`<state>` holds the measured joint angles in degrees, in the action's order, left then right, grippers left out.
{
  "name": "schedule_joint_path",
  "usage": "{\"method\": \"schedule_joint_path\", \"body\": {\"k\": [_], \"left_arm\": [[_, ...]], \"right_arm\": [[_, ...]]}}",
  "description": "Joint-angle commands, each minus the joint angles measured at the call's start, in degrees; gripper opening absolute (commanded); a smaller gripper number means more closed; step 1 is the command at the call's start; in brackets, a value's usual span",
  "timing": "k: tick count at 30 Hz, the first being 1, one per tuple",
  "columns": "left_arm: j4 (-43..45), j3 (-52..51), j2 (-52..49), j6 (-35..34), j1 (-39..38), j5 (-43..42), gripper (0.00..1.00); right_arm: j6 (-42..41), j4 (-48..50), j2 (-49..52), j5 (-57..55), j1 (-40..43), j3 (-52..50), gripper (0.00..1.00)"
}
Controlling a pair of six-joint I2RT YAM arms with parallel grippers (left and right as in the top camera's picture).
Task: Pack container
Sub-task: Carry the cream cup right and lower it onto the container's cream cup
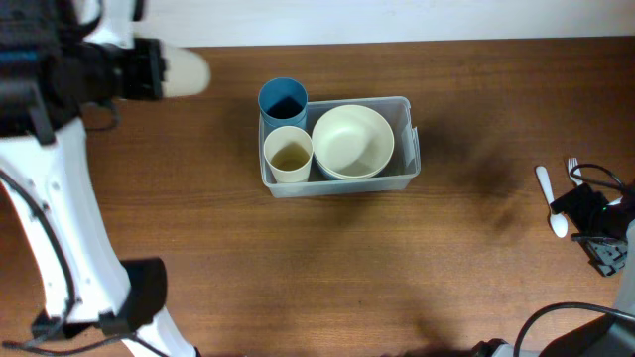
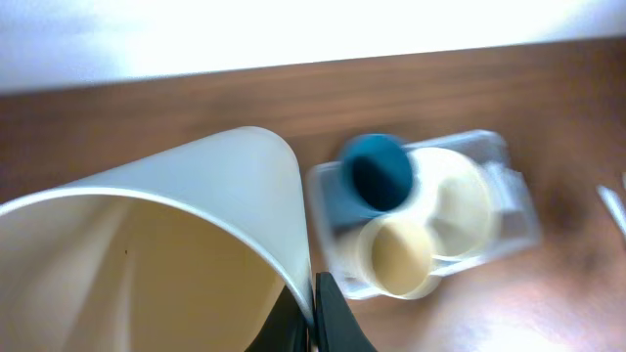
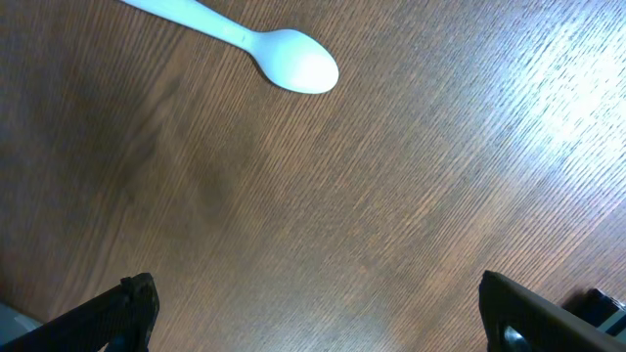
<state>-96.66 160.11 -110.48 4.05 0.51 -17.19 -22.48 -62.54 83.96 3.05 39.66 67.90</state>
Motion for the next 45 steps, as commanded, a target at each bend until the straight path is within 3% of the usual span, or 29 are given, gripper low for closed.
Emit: {"method": "schedule_joint_path", "body": {"k": [1,13,22,34,45], "left_arm": [[-0.04,-1.01,5.09,-0.33,-5.31,0.26,0.02],[-0.02,-20.37,12.37,-0.33,-18.78,1.57,0.02],[1.95,-31.65,12.35,-0.33,-21.14,2.19,0.02],[8.85,-33.75,12.04,-0.33,-21.16,2.16,0.02],[8.98,-33.75,11.04,-0.33,-21.16,4.81,0.02]], "right_arm": [[-0.52,0.02,-0.07,0.13,0.13,0.02,0.99],[-0.52,0.02,-0.07,0.13,0.13,0.02,0.99],[-0.52,0.02,-0.07,0.13,0.13,0.02,0.99],[-0.52,0.02,-0.07,0.13,0.13,0.02,0.99],[-0.52,0.02,-0.07,0.13,0.13,0.02,0.99]]}}
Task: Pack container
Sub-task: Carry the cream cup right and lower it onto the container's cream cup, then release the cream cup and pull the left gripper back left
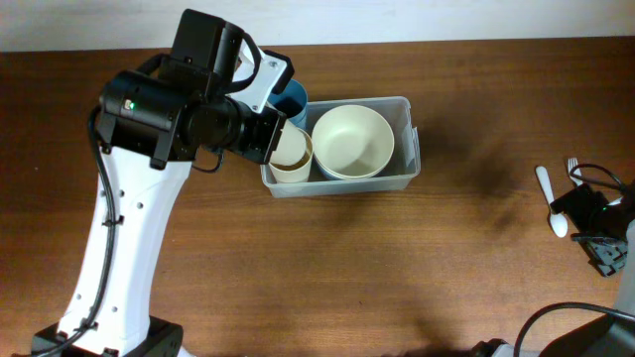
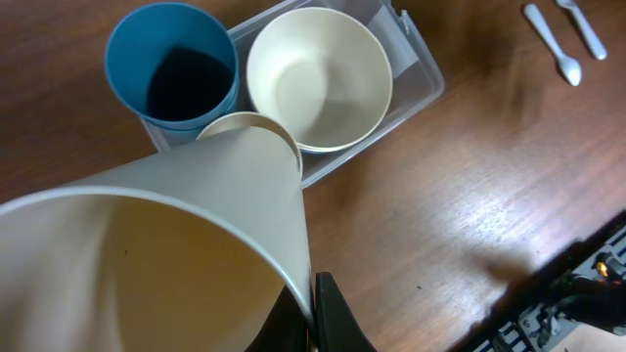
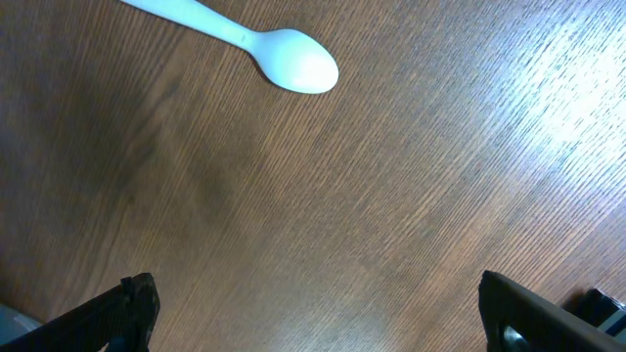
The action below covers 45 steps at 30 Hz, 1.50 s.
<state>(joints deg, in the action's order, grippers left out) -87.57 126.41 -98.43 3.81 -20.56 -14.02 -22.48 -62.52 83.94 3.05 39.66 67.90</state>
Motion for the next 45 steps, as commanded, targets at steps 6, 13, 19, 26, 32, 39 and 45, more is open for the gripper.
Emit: {"method": "schedule_joint_path", "body": {"k": [6,13,19,26,32,39,45], "left_arm": [[-0.87,-0.07,-3.67,-0.09,-0.09,1.62,0.02],[-0.50,-0.07,-5.84,-0.07,-0.09,1.64,0.01],[0.59,-0.04,-5.88,-0.07,-0.09,1.64,0.40],[1.88,-0.04,-5.88,-0.07,-0.07,1.64,0.51],[3.39,0.09,-5.84,-0.07,-0.07,1.88,0.69],[-0.13,6.05,-5.79,-2.47,0.26,14.62,1.00],[-9.18,12.35,-5.27,-9.31,1.38,29.88,1.00]], "right_arm": [[-0.52,0.00,-0.04,0.13,0.13,0.02,0.99],[-0.52,0.00,-0.04,0.13,0.13,0.02,0.99],[-0.52,0.00,-0.04,0.13,0.13,0.02,0.99],[-0.52,0.00,-0.04,0.13,0.13,0.02,0.99],[-0.52,0.00,-0.04,0.13,0.13,0.02,0.99],[-0.50,0.00,-0.04,0.13,0.13,0.02,0.99],[-0.52,0.00,-0.04,0.13,0.13,0.02,0.99]]}}
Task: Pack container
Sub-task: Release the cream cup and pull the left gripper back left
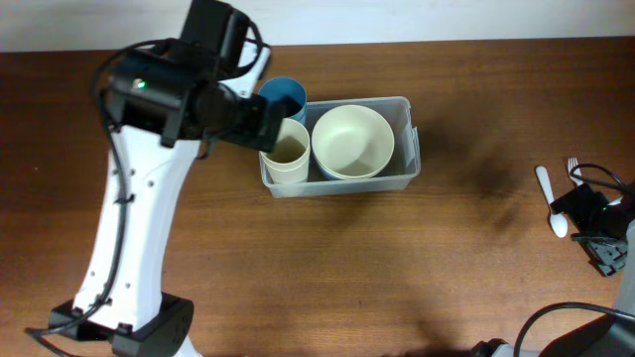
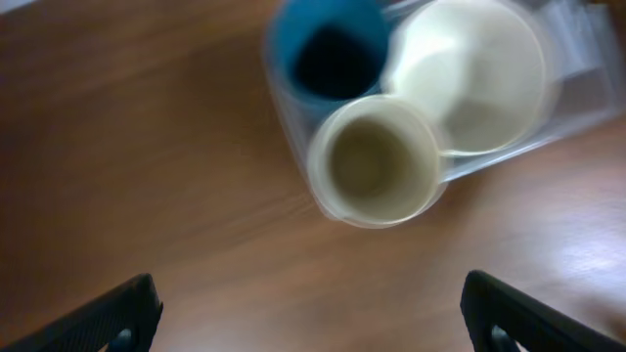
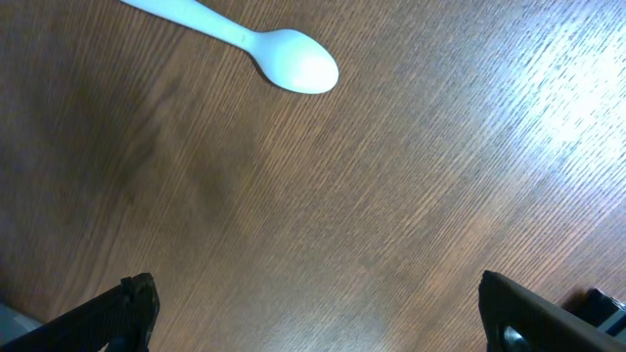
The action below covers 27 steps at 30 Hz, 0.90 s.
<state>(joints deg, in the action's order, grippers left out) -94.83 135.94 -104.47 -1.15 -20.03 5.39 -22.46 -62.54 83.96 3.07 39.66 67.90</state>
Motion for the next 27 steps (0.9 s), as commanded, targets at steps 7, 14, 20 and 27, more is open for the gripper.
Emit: {"method": "schedule_joint_path", "body": {"k": [7,14,20,27], "left_arm": [[-1.88,2.86,6.73,-6.86,4.42,10.56,1.00],[-1.86,0.50,14.56,-9.64,14.16,7.72,1.00],[0.22,-10.03,18.93,-9.97,19.85,6.84,1.00],[13.38,-29.31,20.63,-10.19,22.86,5.20,1.00]], "right_arm": [[-0.55,0.02,-0.07,0.11,0.13,0.02,0.99],[-0.55,0.02,-0.07,0.11,0.13,0.02,0.99],[-0.55,0.02,-0.07,0.11,0.13,0.02,0.99],[-0.55,0.02,-0.07,0.11,0.13,0.02,0.99]]}}
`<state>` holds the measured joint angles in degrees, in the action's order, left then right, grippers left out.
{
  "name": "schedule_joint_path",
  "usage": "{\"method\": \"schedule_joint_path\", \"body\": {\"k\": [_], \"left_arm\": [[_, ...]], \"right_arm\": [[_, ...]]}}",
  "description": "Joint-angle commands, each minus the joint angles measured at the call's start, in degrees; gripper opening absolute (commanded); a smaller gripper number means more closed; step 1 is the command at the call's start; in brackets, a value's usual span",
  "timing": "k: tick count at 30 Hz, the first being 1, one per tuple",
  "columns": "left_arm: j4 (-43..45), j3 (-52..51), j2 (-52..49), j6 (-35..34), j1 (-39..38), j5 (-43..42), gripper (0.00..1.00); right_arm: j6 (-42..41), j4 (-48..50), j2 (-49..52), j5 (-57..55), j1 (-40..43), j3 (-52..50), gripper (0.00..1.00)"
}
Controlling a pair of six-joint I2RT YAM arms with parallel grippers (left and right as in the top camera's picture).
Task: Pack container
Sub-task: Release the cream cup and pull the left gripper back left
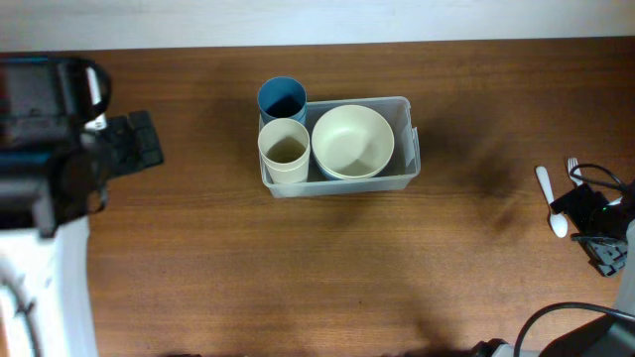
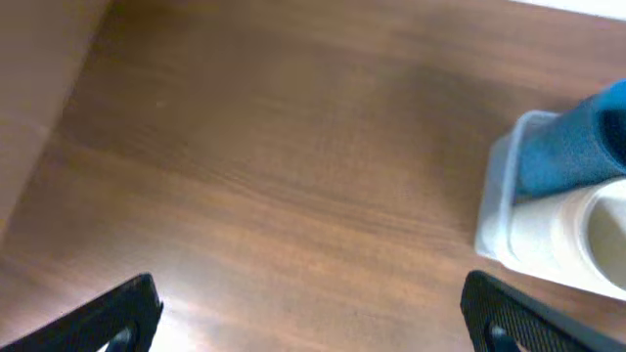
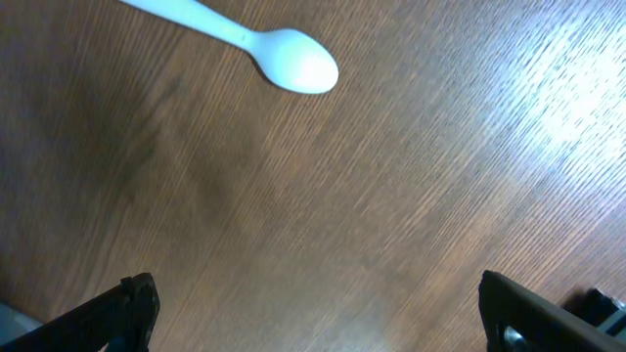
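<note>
A clear plastic container [image 1: 342, 185] sits mid-table. It holds a cream bowl [image 1: 352, 141] on the right and, at the left end, a blue cup [image 1: 283, 99] with a cream cup [image 1: 285, 149] in front of it. My left gripper [image 2: 308, 328] hovers open and empty over bare wood well left of the container; its view catches the blue cup [image 2: 577, 147] and cream cup [image 2: 582, 230] at the right edge. Open and empty too, my right gripper [image 3: 313, 313] hangs low at the table's right edge, near a white spoon [image 3: 245, 39].
A white spoon [image 1: 544, 196] and a white fork [image 1: 573, 171] lie on the wood at the far right, beside the right arm. The left arm's blurred body [image 1: 50, 178] fills the left edge of the overhead view. A pale wall runs behind the table's back edge.
My left gripper was open right above the cream cup in the container; now it is far to the left over bare table. The cups, bowl and right arm have not moved.
First my left gripper held a cream cup at the far left of the table. Then it held the cup above the container's cream cup. Later it was open, with the cup nested in the container. Now it has drawn back left. The right arm stayed still.
</note>
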<state>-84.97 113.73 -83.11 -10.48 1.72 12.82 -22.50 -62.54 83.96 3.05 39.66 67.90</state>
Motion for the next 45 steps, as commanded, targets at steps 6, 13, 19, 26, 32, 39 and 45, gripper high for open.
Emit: {"method": "schedule_joint_path", "body": {"k": [6,13,19,26,32,39,45], "left_arm": [[12.07,-17.97,-0.81,-0.85,1.88,-4.72,1.00],[12.87,-22.95,-0.92,-0.83,1.88,-5.09,1.00],[11.10,-22.95,-0.35,-0.83,1.81,-5.16,1.00],[16.37,-26.73,5.66,-0.15,1.81,-8.46,1.00],[26.32,-35.19,13.75,-0.17,1.84,-8.00,1.00],[33.03,-39.93,13.84,3.69,1.81,-7.04,1.00],[39.82,-47.04,15.15,4.81,1.81,-13.51,1.00]], "right_arm": [[-0.50,0.02,-0.07,0.13,0.13,0.02,0.99],[-0.50,0.02,-0.07,0.13,0.13,0.02,0.99],[-0.50,0.02,-0.07,0.13,0.13,0.02,0.99],[-0.50,0.02,-0.07,0.13,0.13,0.02,0.99],[-0.50,0.02,-0.07,0.13,0.13,0.02,0.99],[-0.50,4.87,-0.07,0.13,0.13,0.02,0.99],[-0.52,5.33,-0.07,0.15,0.13,0.02,0.99]]}}
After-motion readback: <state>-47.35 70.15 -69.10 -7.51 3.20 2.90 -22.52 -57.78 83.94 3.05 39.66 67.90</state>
